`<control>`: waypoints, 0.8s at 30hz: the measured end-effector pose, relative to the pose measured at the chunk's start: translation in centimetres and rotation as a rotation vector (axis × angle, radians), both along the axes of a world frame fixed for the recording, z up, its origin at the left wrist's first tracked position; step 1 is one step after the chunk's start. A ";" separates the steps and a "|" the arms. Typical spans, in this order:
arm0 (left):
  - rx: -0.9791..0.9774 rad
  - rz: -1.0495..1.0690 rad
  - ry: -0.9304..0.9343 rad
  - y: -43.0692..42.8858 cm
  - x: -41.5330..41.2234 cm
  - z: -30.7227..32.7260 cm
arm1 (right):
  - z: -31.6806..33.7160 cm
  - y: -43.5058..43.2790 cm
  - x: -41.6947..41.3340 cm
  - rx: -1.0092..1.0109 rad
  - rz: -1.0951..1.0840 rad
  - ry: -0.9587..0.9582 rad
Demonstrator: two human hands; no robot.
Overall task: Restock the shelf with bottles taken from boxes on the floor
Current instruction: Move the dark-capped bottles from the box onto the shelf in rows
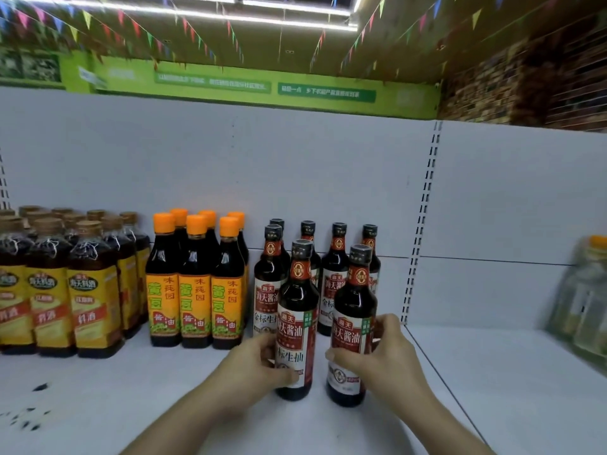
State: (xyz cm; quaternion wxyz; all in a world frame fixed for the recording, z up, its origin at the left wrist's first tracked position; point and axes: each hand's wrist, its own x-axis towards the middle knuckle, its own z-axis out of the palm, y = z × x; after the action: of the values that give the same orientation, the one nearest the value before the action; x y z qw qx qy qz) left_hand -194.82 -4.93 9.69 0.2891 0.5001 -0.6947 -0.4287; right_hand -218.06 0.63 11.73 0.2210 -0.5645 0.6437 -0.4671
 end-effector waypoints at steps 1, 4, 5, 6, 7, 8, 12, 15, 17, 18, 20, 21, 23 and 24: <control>-0.016 0.012 -0.009 0.1 -0.2 -0.1 | 0.0 -0.1 -0.2 0.003 0.014 -0.007; -0.071 0.058 -0.022 0.6 -0.9 -0.3 | 0.0 -0.4 -0.7 -0.016 0.049 -0.032; -0.089 0.071 -0.023 0.7 -1.1 -0.4 | 0.0 -0.5 -0.8 -0.029 0.057 -0.034; -0.112 0.083 -0.027 0.8 -1.4 -0.4 | 0.0 -0.6 -0.9 -0.041 0.064 -0.035; -0.136 0.097 -0.042 0.8 -1.6 -0.5 | -0.2 -0.7 -1.0 -0.052 0.067 -0.037; -0.160 0.117 -0.068 0.8 -1.8 -0.6 | -0.4 -0.8 -1.1 -0.061 0.070 -0.041; -0.230 0.194 -0.179 0.6 -2.4 -0.9 | -2.1 -0.7 -1.2 -0.033 0.077 0.025; -0.281 0.233 -0.250 0.5 -3.0 -1.1 | -2.5 -0.8 -1.4 -0.021 0.062 0.031; -0.300 0.239 -0.279 0.4 -3.3 -1.1 | -2.3 -1.0 -1.6 0.000 0.059 0.046; -0.307 0.240 -0.297 0.3 -3.4 -1.2 | -2.2 -1.3 -1.7 0.012 0.063 0.054; -0.315 0.244 -0.340 0.1 -3.8 -1.2 | -2.1 -1.7 -1.9 0.023 0.070 0.065; -0.317 0.247 -0.364 0.0 -4.0 -1.2 | -2.1 -2.0 -2.0 0.022 0.070 0.068; -0.320 0.260 -0.416 -0.1 -4.4 -1.1 | -2.1 -2.4 -1.9 0.014 0.070 0.062; -0.319 0.267 -0.440 -0.1 -4.6 -1.1 | -2.2 -2.6 -1.9 0.009 0.068 0.056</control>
State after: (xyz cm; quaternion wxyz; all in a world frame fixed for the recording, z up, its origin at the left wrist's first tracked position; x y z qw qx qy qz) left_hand -199.41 -5.05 8.60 0.2602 0.6161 -0.7274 -0.1536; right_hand -219.96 -1.97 9.56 0.2213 -0.5979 0.6321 -0.4405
